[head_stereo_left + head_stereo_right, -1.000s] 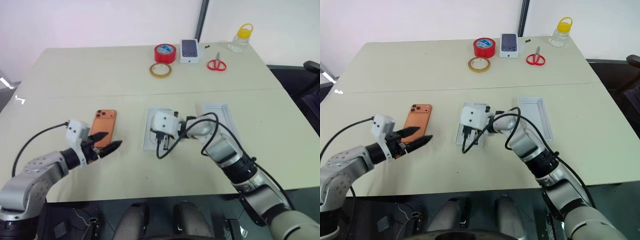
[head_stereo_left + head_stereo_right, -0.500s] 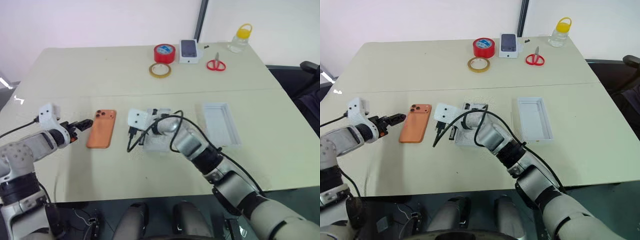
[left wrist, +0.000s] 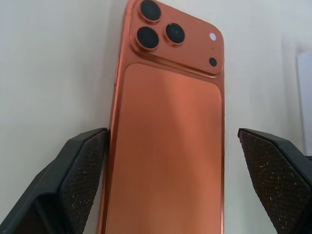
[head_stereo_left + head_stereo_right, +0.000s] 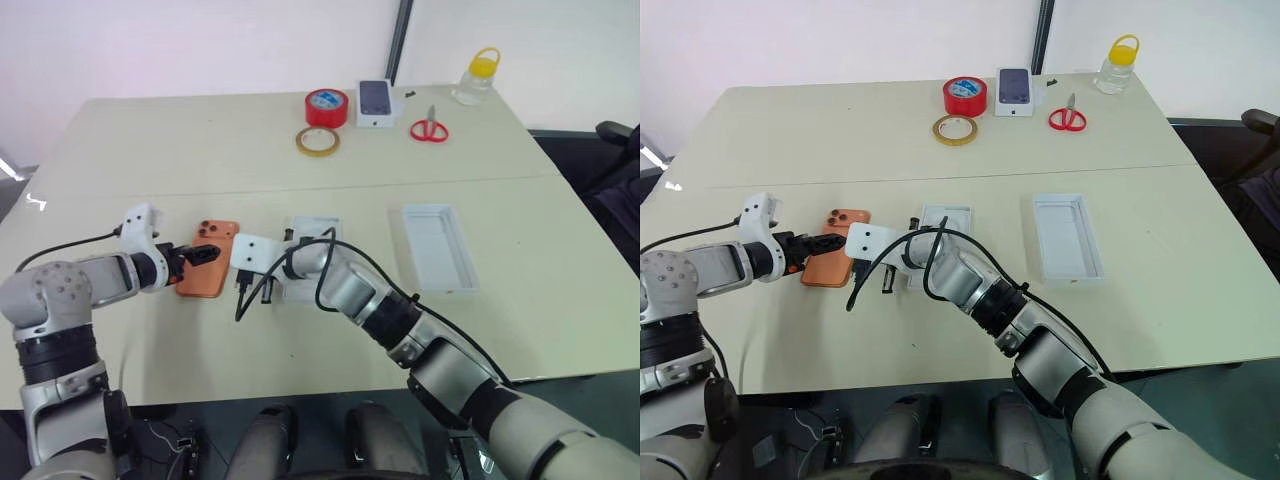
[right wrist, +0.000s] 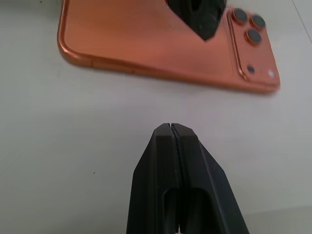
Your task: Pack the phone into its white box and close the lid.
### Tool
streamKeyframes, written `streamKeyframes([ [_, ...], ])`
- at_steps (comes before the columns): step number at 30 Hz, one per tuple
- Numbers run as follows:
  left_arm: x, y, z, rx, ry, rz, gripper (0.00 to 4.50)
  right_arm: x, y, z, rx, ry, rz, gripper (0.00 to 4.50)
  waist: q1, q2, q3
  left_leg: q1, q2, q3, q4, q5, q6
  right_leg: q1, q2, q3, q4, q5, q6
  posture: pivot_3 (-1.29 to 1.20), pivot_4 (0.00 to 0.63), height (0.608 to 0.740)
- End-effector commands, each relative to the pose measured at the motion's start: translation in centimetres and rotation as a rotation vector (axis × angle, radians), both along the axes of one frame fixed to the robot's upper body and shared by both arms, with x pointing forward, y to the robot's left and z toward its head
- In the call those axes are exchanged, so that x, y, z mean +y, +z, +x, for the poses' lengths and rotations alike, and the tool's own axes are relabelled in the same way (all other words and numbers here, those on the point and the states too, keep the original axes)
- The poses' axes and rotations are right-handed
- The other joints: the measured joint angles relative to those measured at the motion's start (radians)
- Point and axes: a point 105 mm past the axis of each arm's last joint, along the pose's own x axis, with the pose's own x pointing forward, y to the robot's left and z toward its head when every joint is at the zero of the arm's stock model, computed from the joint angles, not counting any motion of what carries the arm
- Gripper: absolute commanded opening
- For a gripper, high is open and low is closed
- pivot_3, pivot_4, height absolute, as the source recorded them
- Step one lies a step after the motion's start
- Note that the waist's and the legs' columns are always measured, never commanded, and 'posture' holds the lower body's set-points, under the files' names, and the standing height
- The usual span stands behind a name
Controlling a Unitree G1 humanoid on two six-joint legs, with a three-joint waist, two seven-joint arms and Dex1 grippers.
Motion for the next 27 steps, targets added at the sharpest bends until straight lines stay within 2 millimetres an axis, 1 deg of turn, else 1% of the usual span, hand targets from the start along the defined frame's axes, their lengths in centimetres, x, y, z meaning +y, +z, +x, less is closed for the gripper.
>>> streamKeyframes([
  [1,-3.2,-1.5,-1.1,0.087,-0.113,-0.110,4.49,0.3,1.4,-0.3,-0.044,0.029,0.030,0.00,0.003,0.000,0.000,0.000,0.000,0.000,0.000,0.000,0.000,0.000,0.000,0.000,0.000,0.000,0.000,0.00,0.150,0.740],
  [6,-5.1,-1.6,-1.7,0.081,-0.158,-0.182,4.49,-0.5,1.4,-0.2,-0.045,0.016,0.029,0.00,0.003,0.000,0.000,0.000,0.000,0.000,0.000,0.000,0.000,0.001,0.000,0.000,0.000,0.000,0.000,0.00,0.150,0.740],
  [8,-5.5,-1.7,-1.9,0.078,-0.167,-0.194,4.49,-0.7,1.3,-0.3,-0.046,0.014,0.027,0.00,0.003,0.000,0.000,0.000,0.000,0.000,0.000,0.000,0.000,0.001,0.000,0.000,0.000,0.000,0.000,0.00,0.150,0.740],
  [11,-5.6,-1.6,-1.8,0.074,-0.158,-0.227,4.49,-0.8,1.2,-0.4,-0.044,0.015,0.025,0.00,0.002,0.000,-0.001,0.000,0.000,0.000,0.000,0.000,0.000,0.001,0.000,0.000,0.000,0.000,0.000,0.00,0.150,0.740],
  [14,-5.4,-1.6,-1.7,0.073,-0.145,-0.214,4.49,-0.8,1.0,-0.6,-0.041,0.019,0.021,0.00,0.001,0.000,-0.001,0.000,0.000,0.000,0.000,0.000,0.000,0.001,0.000,0.000,0.000,0.000,0.000,0.00,0.150,0.740],
  [20,-4.4,-1.0,-1.2,0.048,-0.079,-0.251,4.49,-0.9,0.9,-0.6,-0.037,0.015,0.021,0.00,-0.002,0.000,-0.001,0.000,0.000,0.000,0.000,0.000,0.000,0.001,0.000,0.000,0.000,0.000,0.000,0.00,0.150,0.740],
  [23,-4.0,-0.7,-0.9,0.036,-0.051,-0.273,3.74,-1.0,0.8,-0.6,-0.037,0.012,0.021,0.00,-0.003,0.000,-0.001,0.000,0.000,0.000,0.000,0.000,0.000,0.001,0.000,0.000,0.000,0.000,0.000,0.00,0.150,0.740],
  [26,-3.9,-0.9,-1.1,0.041,-0.046,-0.264,2.34,-1.1,0.8,-0.6,-0.037,0.010,0.021,0.00,-0.006,0.000,-0.001,0.000,0.000,0.000,0.000,0.000,0.000,0.001,0.000,0.000,0.000,0.000,0.000,0.00,0.150,0.740],
  [27,-3.9,-0.9,-1.1,0.043,-0.044,-0.264,2.34,-1.1,0.8,-0.6,-0.038,0.010,0.021,0.00,-0.006,0.000,-0.001,0.000,0.000,0.000,0.000,0.000,0.000,0.001,0.000,0.000,0.000,0.000,0.000,0.00,0.150,0.740],
])
